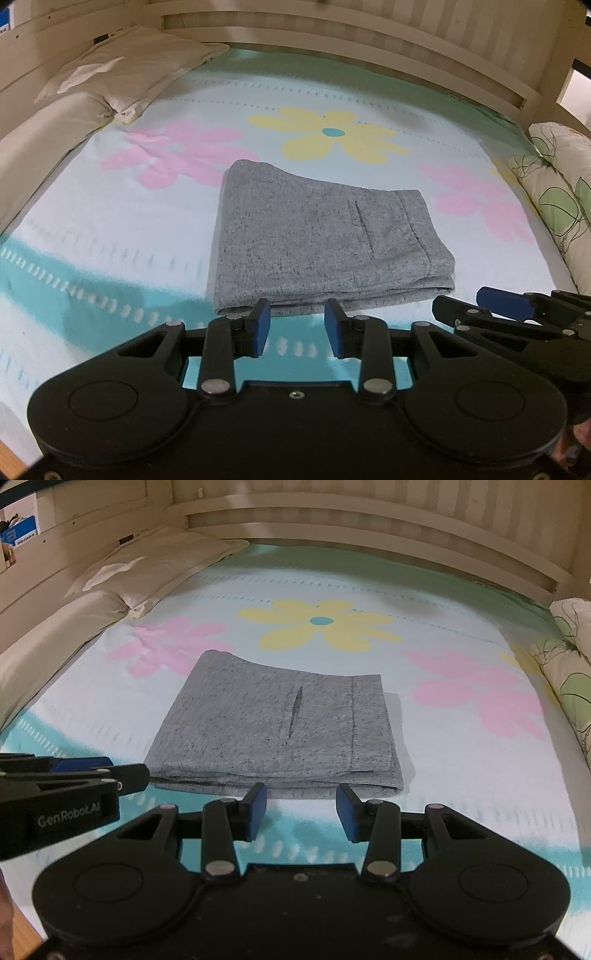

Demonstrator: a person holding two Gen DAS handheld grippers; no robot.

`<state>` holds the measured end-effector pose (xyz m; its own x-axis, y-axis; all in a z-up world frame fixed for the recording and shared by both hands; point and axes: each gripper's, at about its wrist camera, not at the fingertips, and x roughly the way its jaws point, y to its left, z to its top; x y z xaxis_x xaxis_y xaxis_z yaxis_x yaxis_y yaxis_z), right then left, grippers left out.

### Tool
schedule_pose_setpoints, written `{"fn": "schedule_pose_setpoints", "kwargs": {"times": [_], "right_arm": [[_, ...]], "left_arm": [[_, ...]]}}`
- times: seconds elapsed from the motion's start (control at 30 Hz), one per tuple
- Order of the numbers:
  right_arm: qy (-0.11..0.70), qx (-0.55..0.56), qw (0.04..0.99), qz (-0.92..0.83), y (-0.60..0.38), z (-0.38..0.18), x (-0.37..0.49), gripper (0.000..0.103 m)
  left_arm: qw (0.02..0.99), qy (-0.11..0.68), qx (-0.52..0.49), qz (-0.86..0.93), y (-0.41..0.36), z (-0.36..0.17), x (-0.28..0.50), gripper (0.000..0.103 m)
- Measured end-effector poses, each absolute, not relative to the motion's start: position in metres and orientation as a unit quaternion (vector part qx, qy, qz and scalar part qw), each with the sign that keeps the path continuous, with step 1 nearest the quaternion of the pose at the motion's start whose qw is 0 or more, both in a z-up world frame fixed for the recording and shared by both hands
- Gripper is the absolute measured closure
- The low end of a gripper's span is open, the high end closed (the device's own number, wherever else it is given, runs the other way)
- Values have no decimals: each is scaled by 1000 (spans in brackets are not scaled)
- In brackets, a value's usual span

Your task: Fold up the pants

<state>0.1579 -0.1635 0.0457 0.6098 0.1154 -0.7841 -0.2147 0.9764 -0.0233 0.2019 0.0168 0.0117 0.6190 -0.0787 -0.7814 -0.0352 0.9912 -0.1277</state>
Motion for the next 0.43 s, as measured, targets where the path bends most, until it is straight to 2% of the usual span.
{"fn": "schedule_pose_setpoints", "kwargs": {"times": [0.43], "right_arm": [[433,-62,894,95,-162,45,157,58]], "left_arm": [[899,433,-72,1,24,8,202,60]]}}
